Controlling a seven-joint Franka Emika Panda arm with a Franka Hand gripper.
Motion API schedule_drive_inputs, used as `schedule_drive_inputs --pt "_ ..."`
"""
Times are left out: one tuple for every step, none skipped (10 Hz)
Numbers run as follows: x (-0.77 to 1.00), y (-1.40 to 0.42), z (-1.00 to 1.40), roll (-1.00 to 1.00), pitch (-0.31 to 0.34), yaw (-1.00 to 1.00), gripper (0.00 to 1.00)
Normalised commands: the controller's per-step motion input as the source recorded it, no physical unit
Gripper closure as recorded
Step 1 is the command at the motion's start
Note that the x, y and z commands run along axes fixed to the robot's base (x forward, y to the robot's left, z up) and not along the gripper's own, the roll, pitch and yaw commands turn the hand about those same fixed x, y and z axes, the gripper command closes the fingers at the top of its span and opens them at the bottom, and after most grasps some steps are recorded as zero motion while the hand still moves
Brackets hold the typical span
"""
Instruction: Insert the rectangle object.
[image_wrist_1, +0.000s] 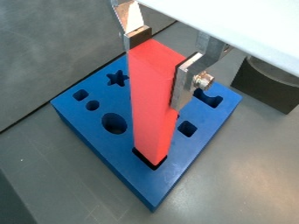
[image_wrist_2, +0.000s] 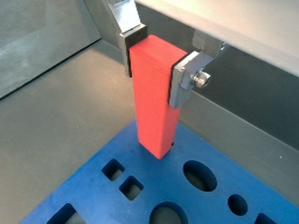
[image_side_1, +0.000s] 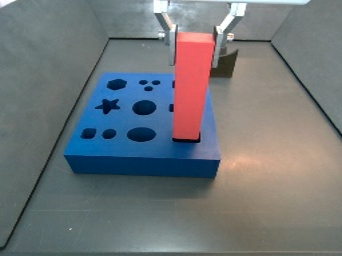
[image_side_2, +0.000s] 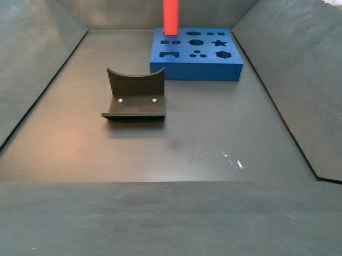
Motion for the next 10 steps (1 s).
schedule_drive_inputs --pt "0.29 -0.13 -0.17 0.00 0.004 0.03 1.00" --pt "0.21 -0.15 -0.17 0.00 0.000 0.00 1.00" --pt "0.00 -0.17 -0.16 0.00 0.000 0.00 1.00" --pt "0.00 -0.05 -0.27 0.06 0.000 0.04 1.00" --pt "-0.20 0.00 -0.26 0.16 0.000 0.07 1.00" --pt "-0.31 0.00 -0.22 0.12 -0.001 0.04 1.00" --pt "-0.11 0.00 -0.24 0.07 -0.007 0.11 1.00" --pt "0.00 0.00 -0.28 0.11 0.000 0.13 1.00" --pt "0.03 0.00 -0.40 0.15 0.000 0.08 1.00" --pt "0.14 -0.03 -0.57 0.12 0.000 0.00 1.00"
